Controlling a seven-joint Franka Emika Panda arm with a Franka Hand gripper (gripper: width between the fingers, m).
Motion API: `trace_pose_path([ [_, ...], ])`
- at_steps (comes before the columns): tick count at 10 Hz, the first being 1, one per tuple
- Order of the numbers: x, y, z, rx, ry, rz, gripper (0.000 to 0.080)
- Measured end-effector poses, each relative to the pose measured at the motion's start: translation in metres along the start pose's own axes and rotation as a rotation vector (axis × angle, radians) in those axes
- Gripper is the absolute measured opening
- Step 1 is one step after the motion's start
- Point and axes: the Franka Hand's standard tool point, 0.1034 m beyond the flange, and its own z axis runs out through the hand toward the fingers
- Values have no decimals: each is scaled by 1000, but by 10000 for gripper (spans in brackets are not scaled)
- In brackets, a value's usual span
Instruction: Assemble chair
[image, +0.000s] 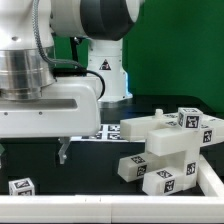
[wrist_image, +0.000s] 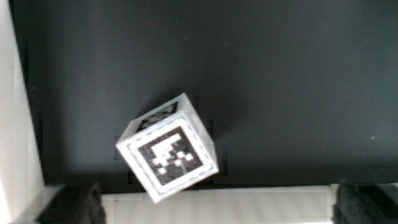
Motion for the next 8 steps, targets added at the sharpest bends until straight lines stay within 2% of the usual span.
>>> trace_pose_path([
  [2,1,2,3,-10,12,-25,649],
  [3,9,6,14,-49,68,-114,649],
  [4,10,6,24,-71,92,-160,649],
  [5,11,9,30,-105,138,-192,649],
  [6,2,14,37,-95,127,-164,649],
  [8,2,16,36,-100,126,-164,649],
])
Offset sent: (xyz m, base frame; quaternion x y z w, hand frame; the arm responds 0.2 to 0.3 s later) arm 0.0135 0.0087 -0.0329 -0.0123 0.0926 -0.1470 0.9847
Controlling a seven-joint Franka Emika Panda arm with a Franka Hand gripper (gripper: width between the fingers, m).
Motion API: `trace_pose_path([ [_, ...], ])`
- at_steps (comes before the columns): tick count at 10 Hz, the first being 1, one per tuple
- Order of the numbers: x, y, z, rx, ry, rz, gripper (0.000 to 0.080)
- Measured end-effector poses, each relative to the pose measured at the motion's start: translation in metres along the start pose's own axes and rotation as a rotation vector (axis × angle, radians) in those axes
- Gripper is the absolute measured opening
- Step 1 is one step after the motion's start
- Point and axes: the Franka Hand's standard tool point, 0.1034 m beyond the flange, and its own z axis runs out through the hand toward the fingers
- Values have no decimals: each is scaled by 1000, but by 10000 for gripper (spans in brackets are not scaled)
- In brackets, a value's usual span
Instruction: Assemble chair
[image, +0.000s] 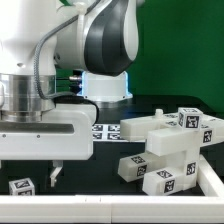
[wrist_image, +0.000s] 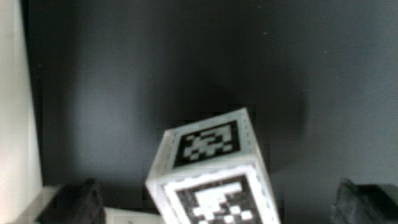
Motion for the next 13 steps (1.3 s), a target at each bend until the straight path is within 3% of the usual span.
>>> trace_pose_path([
  [1,-2,0,1,4,-8,4,649],
  [3,-25,2,9,68,-93,54,649],
  [5,-25,0,11,68,-95,72,649],
  [7,-25,0,11,67,-96,73,426],
  [8,-26,1,11,67,-96,73,426],
  [10,-26,1,11,67,-96,73,76],
  [11,-26,1,11,67,-96,73,24],
  [13,-26,1,11,67,-96,73,5],
])
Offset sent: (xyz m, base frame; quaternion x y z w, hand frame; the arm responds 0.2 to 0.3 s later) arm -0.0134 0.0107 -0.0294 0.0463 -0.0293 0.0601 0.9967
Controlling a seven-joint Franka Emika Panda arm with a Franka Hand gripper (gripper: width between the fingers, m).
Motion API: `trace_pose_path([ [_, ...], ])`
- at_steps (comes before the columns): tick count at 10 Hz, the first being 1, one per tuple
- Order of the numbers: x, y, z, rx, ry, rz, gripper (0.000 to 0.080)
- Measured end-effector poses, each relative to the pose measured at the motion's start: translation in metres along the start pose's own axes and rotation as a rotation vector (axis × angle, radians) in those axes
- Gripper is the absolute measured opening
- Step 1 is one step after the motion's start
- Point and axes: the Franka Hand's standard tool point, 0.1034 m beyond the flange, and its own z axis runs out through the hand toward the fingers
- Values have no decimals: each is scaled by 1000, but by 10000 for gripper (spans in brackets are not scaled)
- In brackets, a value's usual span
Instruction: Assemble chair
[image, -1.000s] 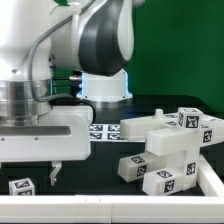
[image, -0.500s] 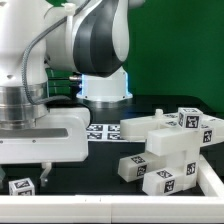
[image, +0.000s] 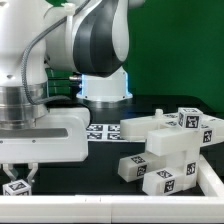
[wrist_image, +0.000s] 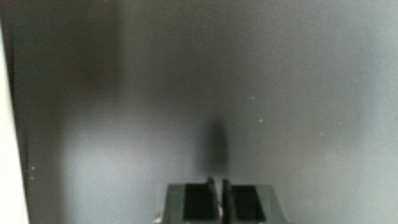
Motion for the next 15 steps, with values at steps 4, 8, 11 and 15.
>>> trace_pose_path([
  [4,6,-4,-19,50,-1,166,1],
  [8,27,-3,-37,61,-1,216,408],
  [11,40,-3,-34,74,-32,186,627],
  [15,31,1,-15,43,5,167,649],
])
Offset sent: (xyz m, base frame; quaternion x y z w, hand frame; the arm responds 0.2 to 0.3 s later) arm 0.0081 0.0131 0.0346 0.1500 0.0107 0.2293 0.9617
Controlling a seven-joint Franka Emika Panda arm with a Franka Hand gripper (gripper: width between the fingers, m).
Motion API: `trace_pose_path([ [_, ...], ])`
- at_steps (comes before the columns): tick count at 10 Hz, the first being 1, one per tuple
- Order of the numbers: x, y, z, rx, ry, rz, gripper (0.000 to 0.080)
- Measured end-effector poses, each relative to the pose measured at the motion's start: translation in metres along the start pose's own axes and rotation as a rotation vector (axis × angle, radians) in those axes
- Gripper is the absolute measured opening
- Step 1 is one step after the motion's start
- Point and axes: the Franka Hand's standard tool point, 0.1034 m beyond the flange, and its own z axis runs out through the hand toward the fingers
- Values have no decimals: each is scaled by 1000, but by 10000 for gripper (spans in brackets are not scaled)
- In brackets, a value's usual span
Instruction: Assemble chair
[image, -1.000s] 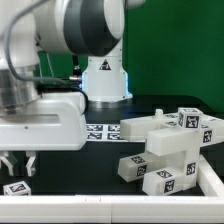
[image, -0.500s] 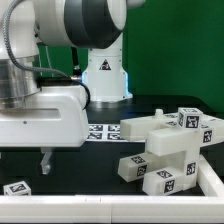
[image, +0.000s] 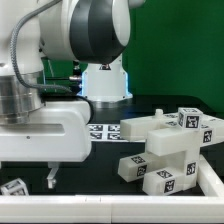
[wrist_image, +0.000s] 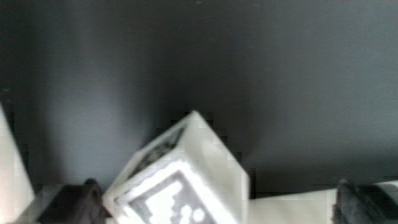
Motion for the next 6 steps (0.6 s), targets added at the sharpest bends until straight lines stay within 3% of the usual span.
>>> trace_pose_path([
  [6,-3,3,5,-10,-2,-12,649],
])
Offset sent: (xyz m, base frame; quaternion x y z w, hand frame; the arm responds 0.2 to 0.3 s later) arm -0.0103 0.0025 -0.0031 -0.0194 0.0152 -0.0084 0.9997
